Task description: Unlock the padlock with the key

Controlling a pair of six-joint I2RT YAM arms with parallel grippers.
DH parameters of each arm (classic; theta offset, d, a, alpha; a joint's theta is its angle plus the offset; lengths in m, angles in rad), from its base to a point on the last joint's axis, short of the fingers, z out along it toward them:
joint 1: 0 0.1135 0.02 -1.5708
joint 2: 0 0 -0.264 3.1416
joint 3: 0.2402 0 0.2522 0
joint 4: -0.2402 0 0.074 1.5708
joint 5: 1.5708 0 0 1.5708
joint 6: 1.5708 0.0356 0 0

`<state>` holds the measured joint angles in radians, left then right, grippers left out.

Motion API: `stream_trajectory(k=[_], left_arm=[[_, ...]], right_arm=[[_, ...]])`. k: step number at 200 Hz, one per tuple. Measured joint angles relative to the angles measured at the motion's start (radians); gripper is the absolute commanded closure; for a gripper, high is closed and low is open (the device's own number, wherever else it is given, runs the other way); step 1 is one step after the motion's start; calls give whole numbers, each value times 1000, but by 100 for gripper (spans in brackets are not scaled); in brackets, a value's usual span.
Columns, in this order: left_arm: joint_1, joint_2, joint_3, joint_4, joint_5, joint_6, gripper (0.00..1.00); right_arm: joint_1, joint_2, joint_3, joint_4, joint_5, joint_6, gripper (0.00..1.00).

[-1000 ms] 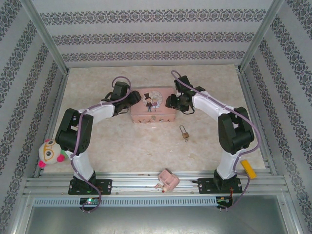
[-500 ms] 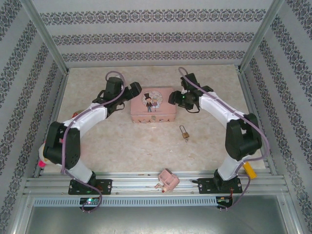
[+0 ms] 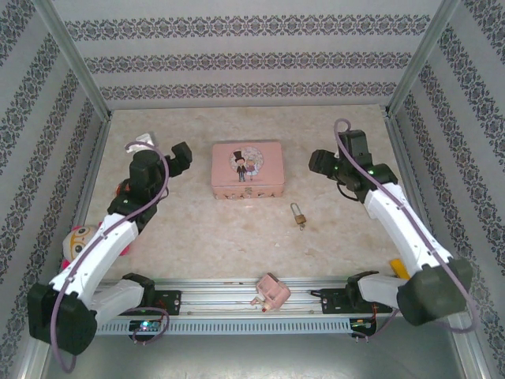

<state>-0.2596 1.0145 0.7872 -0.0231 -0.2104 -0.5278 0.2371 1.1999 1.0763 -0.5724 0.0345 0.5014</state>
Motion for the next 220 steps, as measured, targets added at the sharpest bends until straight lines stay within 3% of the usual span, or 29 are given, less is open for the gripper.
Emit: stream_trajectory(k=[56, 103, 160, 220], left_arm=[[0, -201, -227, 90, -188, 169, 1], [59, -161, -364, 251, -249, 309, 1], [167, 31, -482, 509, -124, 431, 1], [215, 299, -529, 829, 80, 489, 1]], right_arm=[[-20, -246, -184, 67, 133, -65, 2], [-52, -340, -337, 230, 239, -124, 2], [-52, -282, -617, 628, 257, -367, 2], [-84, -109, -677, 942, 207, -483, 2]])
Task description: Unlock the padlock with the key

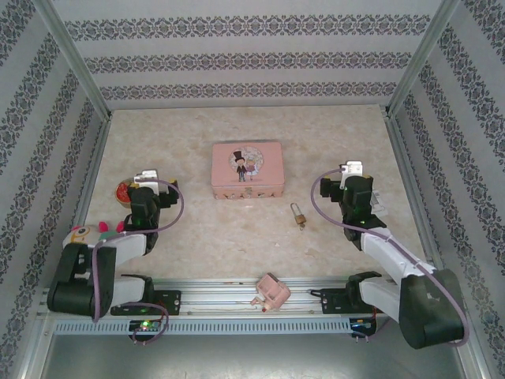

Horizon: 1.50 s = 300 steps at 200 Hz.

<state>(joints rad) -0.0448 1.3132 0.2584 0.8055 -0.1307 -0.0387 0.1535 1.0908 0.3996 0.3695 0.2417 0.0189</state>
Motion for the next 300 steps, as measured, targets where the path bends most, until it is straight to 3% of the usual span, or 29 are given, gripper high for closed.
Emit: stream_trajectory(k=[58, 96, 138, 183, 227, 300], left_arm=[[32, 288, -23, 313, 116, 25, 1], [88, 294, 39, 259, 224, 24, 1], [93, 289, 117, 214, 288, 25, 1], [93, 289, 117, 187, 307, 25, 1], [93, 289, 117, 184, 315, 25, 1], [93, 289, 117, 184, 319, 29, 1]], right_arm=[[-15, 105, -33, 215, -79, -19, 2], [-41, 174, -101, 340, -111, -19, 2], [-80, 212, -138, 468, -146, -23, 2], [-152, 428, -146, 686, -193, 6, 2], [-178, 450, -117, 679, -222, 39, 2], [-185, 450, -49, 621, -384, 27, 2]])
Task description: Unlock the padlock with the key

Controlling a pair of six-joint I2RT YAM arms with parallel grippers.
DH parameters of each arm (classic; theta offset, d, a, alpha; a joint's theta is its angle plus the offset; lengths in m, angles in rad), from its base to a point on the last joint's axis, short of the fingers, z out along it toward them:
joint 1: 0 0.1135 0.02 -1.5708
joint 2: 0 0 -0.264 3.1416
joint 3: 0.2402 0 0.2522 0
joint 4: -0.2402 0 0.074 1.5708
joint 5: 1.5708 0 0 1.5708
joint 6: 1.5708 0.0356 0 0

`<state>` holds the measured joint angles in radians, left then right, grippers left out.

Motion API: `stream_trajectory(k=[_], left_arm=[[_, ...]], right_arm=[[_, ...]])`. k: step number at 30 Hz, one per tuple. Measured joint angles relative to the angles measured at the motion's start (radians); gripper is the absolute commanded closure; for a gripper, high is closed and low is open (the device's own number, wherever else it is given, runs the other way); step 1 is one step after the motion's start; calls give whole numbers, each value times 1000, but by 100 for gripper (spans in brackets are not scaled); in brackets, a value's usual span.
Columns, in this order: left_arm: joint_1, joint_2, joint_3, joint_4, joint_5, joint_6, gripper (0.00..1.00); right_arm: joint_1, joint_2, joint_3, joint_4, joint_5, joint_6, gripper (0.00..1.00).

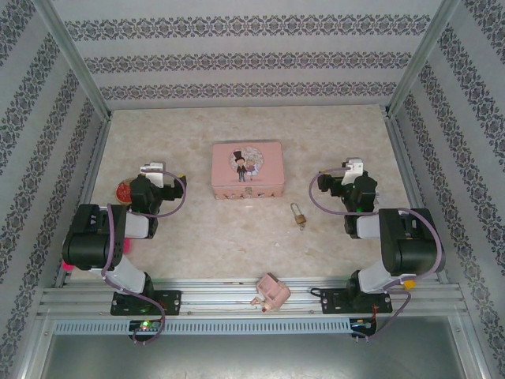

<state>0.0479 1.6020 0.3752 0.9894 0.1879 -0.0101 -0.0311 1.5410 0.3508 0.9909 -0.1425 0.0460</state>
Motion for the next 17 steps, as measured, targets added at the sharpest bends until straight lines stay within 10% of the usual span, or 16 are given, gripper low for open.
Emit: stream_trajectory(k=[17], left_arm=[[0, 0, 0, -1, 0, 0, 1]], right_arm=[[0, 0, 0, -15, -17, 0, 2]])
